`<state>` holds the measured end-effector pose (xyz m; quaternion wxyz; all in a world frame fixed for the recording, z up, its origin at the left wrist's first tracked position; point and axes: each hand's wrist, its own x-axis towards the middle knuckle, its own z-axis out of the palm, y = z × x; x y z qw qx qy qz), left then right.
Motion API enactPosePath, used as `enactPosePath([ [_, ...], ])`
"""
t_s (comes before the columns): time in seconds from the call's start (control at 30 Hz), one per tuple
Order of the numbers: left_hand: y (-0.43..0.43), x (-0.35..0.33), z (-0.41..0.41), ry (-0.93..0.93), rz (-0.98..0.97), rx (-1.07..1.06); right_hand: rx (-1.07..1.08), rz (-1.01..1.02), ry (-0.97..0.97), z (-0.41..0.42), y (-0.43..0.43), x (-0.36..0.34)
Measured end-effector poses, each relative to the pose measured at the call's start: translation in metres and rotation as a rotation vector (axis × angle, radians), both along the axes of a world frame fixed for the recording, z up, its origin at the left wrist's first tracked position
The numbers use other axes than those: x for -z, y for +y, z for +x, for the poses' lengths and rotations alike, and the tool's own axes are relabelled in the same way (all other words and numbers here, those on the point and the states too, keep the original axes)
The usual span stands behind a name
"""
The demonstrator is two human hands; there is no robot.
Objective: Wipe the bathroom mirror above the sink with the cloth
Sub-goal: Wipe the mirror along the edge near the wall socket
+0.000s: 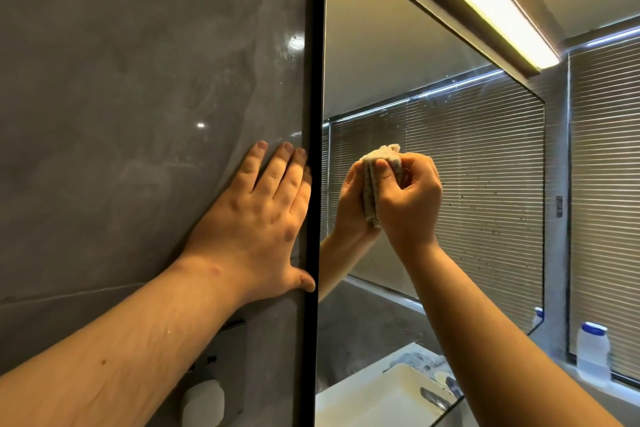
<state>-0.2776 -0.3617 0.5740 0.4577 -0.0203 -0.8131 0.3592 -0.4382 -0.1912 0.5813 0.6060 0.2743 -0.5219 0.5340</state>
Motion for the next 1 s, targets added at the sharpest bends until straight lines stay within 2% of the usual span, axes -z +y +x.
enactPosePath([
  [0.17, 0.000, 0.001, 0.001, -0.008, -0.005, -0.001, -0.027, -0.120, -0.159, -0.024, 0.020, -0.010],
  [0.43, 0.000, 0.002, 0.000, -0.005, -0.014, -0.003, -0.021, -0.142, -0.209, -0.033, 0.027, -0.009],
  [0.63, 0.000, 0.000, 0.002, -0.009, -0.006, 0.021, 0.032, -0.042, -0.088, -0.013, 0.014, 0.005],
  [0.8, 0.002, -0.003, 0.003, -0.025, 0.008, -0.058, 0.030, 0.032, 0.026, 0.002, -0.002, 0.017],
  [1.0, 0.007, -0.006, 0.006, -0.076, -0.011, -0.054, -0.019, 0.082, 0.041, 0.008, 0.001, 0.018],
])
